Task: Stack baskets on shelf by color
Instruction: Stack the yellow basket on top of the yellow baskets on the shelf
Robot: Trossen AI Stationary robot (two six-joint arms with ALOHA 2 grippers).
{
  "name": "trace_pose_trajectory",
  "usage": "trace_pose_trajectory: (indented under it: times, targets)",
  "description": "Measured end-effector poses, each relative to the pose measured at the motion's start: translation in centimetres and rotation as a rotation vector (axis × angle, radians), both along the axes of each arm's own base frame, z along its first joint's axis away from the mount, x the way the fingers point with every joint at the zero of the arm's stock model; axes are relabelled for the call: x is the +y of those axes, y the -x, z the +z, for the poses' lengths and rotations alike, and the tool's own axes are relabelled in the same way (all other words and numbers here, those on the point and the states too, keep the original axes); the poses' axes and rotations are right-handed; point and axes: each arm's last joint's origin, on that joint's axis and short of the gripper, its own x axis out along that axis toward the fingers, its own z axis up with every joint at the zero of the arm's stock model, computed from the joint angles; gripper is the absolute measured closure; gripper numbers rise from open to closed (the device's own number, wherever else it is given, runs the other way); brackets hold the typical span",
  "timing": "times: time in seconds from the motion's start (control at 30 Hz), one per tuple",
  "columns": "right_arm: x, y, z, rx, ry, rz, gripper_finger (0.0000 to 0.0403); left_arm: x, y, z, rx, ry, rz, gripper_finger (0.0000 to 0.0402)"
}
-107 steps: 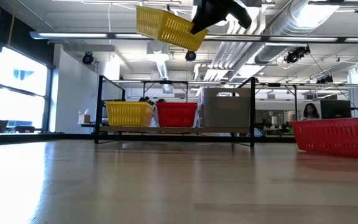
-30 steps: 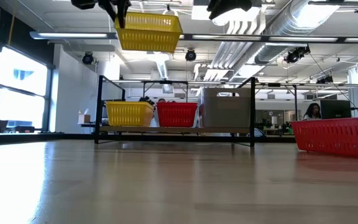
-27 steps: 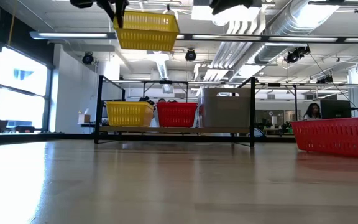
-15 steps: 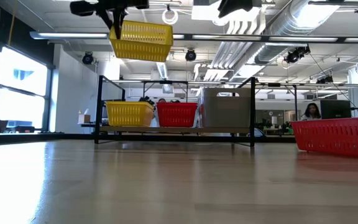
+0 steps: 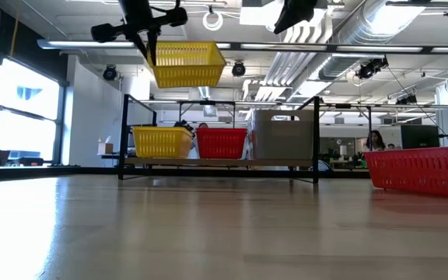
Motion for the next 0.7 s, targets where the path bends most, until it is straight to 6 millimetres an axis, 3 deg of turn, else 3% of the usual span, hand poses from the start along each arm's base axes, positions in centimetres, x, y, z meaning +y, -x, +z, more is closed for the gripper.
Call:
trace_pose_trajectory:
  times: [0.27, 0.7]
  targets:
    - [-1.6, 0.6, 0.0, 0.016, 0.004, -0.037, 0.0242, -1.3, -0.9, -2.6, -0.120, 0.054, 0.245, 0.0401]
    - [-2.2, 0.8, -0.1, 0.005, -0.019, -0.032, 0.0242, -1.9, -1.4, -3.2, -0.392, 0.009, 0.778, 0.0401]
